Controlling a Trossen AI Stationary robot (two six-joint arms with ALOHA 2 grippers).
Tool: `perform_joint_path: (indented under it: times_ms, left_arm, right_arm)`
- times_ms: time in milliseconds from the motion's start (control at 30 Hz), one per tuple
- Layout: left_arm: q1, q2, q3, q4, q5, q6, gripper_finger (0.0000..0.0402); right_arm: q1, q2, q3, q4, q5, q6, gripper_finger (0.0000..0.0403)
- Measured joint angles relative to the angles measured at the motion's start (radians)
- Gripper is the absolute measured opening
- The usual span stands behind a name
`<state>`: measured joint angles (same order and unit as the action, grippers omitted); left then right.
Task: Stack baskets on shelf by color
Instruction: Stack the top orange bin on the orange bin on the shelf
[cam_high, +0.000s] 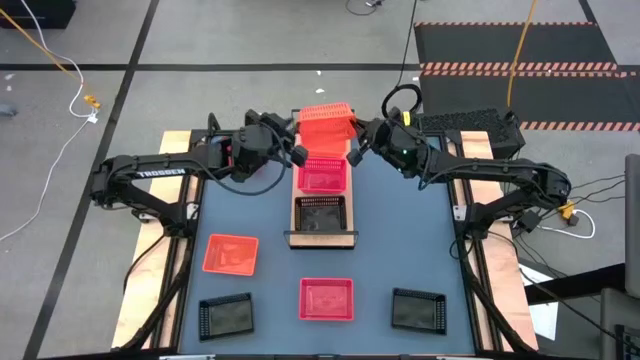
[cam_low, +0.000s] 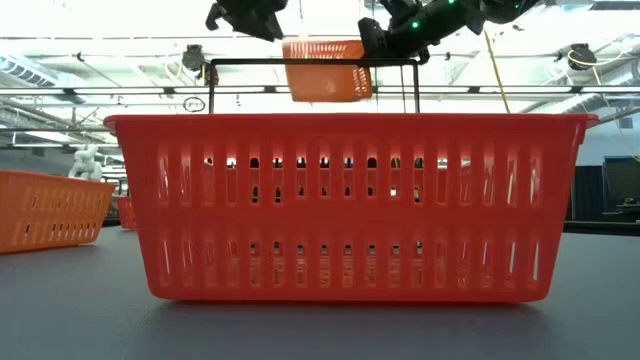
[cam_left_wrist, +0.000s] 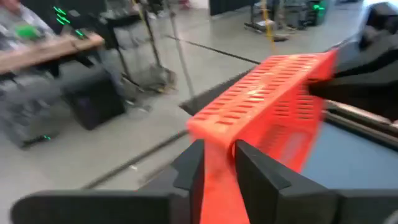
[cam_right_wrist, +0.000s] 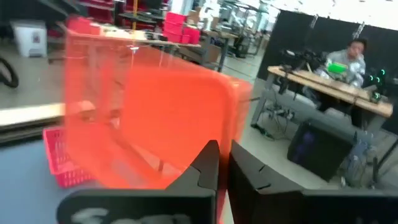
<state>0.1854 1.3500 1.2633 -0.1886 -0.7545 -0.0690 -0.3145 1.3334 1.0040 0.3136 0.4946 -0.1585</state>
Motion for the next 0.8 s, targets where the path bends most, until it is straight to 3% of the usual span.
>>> perform_joint_path:
  times_ms: [167,367,567,800]
  left_arm:
    - [0.017,-0.077,0.002,-0.017,-0.115,0.071,0.0131]
    - [0.016,-0.16,0.003,-0.18,-0.119,0.034,0.0155]
    - [0.017,-0.174,0.001,-0.253,-0.119,-0.004,0.0156]
    - [0.017,-0.175,-0.033,-0.308,-0.144,-0.01,0.0156]
  right_arm:
    - [-0.063,0.003,0.047,-0.12,-0.055,0.114,0.0008]
    - [-0.144,0.03,0.148,-0.322,-0.173,0.304,0.0006]
    - [-0.207,0.108,0.276,-0.333,-0.32,0.509,0.0008]
    - [-0.216,0.201,0.335,-0.361,-0.348,0.588,0.0008]
